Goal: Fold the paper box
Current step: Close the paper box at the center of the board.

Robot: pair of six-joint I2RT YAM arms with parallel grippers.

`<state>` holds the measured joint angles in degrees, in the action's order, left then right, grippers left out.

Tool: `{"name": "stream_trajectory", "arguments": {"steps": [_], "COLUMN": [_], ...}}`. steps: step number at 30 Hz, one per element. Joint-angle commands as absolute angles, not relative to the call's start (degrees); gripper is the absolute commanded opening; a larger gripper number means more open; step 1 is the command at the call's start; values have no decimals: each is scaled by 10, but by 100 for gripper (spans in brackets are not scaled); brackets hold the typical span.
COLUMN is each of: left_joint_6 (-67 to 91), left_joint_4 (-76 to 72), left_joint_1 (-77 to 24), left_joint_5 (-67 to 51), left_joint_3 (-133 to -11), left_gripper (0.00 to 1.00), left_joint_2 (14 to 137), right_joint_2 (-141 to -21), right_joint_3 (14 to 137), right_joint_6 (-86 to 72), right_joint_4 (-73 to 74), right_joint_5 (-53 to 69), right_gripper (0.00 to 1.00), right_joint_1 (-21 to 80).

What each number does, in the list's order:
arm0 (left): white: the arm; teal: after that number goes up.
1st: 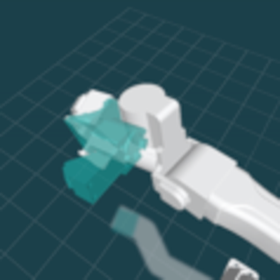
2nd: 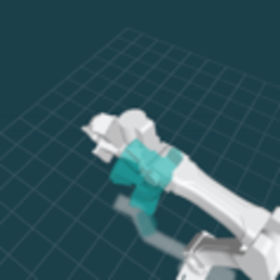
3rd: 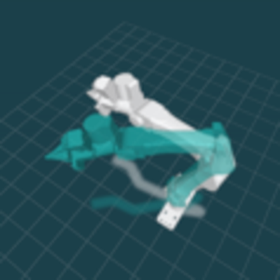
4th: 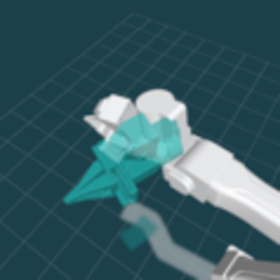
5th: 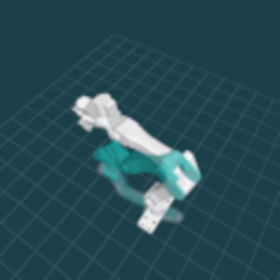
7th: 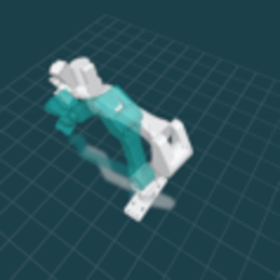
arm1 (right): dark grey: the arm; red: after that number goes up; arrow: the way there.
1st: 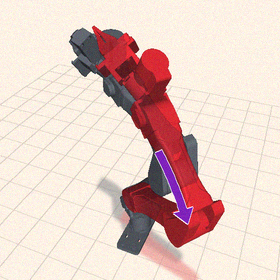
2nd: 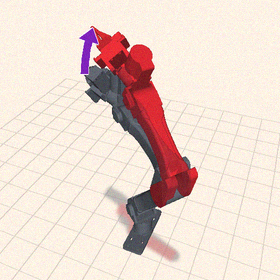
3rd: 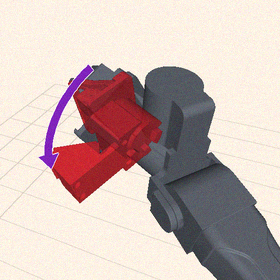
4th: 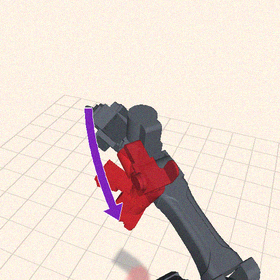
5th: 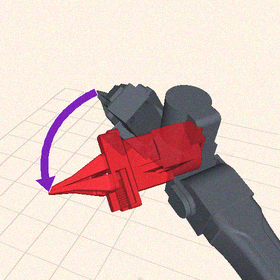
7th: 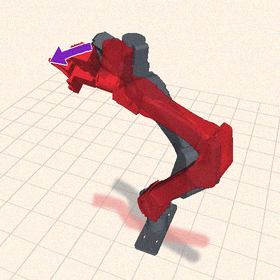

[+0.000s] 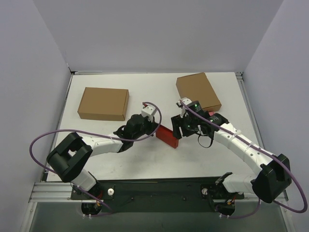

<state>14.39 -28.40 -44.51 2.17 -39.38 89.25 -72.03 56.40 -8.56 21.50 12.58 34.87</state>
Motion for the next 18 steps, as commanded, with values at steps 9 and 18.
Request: {"name": "stream_trajectory", "arguments": {"steps": [9, 18], "left_joint_6": [145, 153], "left_joint_4": [-128, -115], "left_joint_1": [-487, -502], "left_joint_5": [69, 89], "left_joint_3": [-377, -380], "left_gripper": [0, 0], "left_joint_2": [903, 906], "right_joint_2": [-753, -769], "right_joint_3": [563, 548], "right_joint_6": [-160, -171], "right_joint_4": [294, 286], "right_joint_5": [98, 55], "right_gripper": [45, 40], "right_joint_1": [352, 360]}}
